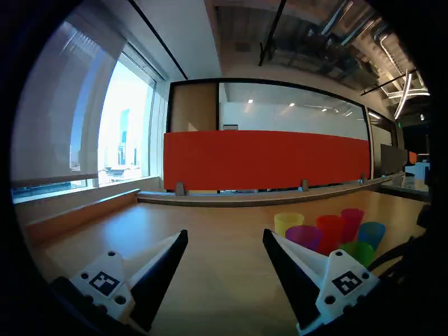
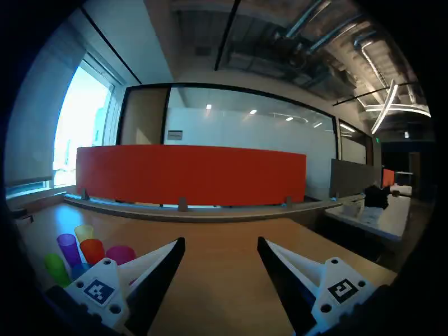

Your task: Pour water

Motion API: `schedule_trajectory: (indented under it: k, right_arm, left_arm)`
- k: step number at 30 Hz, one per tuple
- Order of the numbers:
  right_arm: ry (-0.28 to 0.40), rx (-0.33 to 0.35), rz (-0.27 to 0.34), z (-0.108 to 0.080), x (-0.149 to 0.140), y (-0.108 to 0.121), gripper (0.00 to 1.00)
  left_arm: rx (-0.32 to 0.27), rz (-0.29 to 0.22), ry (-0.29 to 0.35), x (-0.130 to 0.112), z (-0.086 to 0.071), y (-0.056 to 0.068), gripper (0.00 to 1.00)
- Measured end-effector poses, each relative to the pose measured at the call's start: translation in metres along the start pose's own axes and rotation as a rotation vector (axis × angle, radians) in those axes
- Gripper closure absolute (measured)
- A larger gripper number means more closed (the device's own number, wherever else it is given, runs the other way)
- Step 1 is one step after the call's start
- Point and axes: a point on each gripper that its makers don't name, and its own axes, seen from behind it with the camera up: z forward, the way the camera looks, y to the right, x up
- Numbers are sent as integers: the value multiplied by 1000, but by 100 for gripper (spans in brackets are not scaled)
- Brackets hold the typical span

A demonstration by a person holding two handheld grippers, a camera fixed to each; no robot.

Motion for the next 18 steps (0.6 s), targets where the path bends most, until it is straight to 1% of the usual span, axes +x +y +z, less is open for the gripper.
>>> schedule_trajectory:
  k: [5, 9, 14, 18]
  right_arm:
    - [58, 55, -27, -3, 2, -14, 0]
    - [91, 87, -35, -4, -1, -22, 0]
    - [93, 101, -30, -3, -12, -23, 0]
    - [80, 104, -25, -3, -24, -21, 0]
  left_arm:
    - [0, 0, 0, 0, 0, 0, 0]
    - [0, 0, 0, 0, -1, 0, 0]
    - [0, 0, 0, 0, -1, 0, 0]
    - [0, 0, 0, 0, 0, 0, 1]
